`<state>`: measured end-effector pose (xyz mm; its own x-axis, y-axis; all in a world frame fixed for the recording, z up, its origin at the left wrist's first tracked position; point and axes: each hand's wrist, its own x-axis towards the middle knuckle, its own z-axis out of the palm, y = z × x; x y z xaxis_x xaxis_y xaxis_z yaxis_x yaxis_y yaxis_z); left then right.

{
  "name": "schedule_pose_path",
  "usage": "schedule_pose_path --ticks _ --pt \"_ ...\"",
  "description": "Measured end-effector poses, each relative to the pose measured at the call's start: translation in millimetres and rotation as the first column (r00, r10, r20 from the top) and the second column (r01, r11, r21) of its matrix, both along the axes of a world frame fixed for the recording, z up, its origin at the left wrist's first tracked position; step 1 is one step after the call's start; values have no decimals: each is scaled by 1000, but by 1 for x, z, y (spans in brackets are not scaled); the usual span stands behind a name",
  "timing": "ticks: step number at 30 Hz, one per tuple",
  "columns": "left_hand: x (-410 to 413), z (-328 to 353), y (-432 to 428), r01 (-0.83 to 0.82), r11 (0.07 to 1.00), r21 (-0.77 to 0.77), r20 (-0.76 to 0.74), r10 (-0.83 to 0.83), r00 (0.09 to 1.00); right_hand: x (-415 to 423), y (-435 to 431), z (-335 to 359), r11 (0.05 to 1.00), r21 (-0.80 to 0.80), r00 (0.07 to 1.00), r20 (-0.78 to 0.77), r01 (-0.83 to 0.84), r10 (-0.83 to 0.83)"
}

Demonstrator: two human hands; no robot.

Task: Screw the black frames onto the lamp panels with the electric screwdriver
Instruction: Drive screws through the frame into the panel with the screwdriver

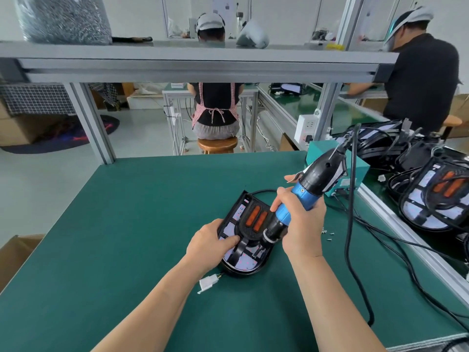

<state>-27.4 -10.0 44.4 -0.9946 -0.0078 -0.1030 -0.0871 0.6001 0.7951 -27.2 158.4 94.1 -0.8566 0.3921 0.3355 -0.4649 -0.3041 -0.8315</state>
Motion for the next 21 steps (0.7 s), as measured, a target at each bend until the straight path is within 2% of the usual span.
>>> schedule_pose_path --ticks 5,11,14,17,19,21 --pt "2 10 -1 29 998 56 29 -31 999 -5 17 14 996 -89 999 -43 25 -29" --pt "-6 17 -2 116 991 74 79 -122 989 -14 57 12 917 -396 999 16 39 -36" --pt "-13 18 -5 155 985 82 110 -163 980 -15 84 -4 842 -531 994 102 92 -44" --pt "-19 21 -5 167 976 139 151 -188 970 -15 113 -24 777 -599 973 222 192 -69" --pt "-23 22 2 90 996 0 33 -90 995 -14 130 -37 741 -632 963 257 227 -76" --pt "-21 24 18 -23 983 -180 -259 -25 966 -12 144 -49 714 -659 961 268 235 -68"
